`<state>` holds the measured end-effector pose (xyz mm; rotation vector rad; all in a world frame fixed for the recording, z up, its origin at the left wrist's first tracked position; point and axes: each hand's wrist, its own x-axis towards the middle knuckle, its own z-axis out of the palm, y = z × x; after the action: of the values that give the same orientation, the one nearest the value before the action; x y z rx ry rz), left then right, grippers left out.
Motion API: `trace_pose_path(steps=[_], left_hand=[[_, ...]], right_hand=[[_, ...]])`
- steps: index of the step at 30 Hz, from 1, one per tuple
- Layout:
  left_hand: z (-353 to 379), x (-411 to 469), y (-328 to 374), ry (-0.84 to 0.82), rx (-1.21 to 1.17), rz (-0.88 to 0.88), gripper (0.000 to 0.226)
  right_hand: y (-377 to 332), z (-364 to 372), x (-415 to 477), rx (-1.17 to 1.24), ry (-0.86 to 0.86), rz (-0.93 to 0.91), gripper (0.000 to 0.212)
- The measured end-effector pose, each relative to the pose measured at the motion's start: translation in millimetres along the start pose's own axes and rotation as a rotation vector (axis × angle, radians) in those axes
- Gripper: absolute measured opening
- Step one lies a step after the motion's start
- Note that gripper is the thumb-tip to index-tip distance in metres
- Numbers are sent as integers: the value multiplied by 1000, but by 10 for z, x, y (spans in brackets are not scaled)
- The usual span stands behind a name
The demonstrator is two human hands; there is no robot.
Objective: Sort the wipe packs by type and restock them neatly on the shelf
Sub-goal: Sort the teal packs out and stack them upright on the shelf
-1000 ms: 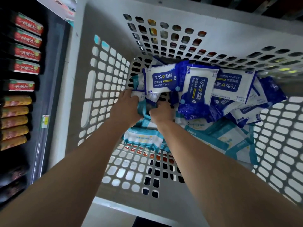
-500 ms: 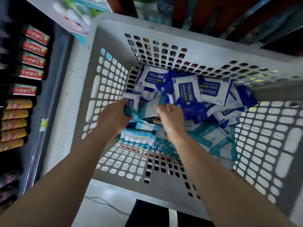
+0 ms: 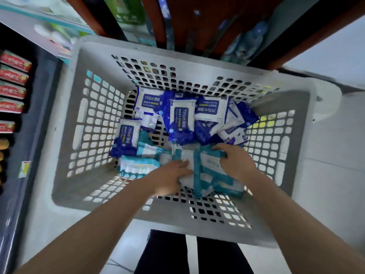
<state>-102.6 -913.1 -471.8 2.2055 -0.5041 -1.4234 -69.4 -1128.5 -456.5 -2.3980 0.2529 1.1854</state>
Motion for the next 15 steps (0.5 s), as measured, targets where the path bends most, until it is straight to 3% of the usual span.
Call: trace_pose_path(steps=[1,3,7,11,13,15], left_hand=[[79,66,-3,-128,59,-16,63],[140,141,-15,-219,82,-55,66],[91,162,-77,-108,-49,-80,54],[75,133,-133,-162,63,-69,48],[27,99,-140,-60,27,-107,43],[-86,47,-192,171,-110,-199,36]], right_hand=[[39,11,-16,-115,-40,9,46],[107,36,-20,-211,-96,40,43],[224,111,18,-299,-83,11,41],[221,244,97,-538,-10,-31,46],[123,255,139,-572,30,-40,49],[-39,276,164,-525,50,-104,46]])
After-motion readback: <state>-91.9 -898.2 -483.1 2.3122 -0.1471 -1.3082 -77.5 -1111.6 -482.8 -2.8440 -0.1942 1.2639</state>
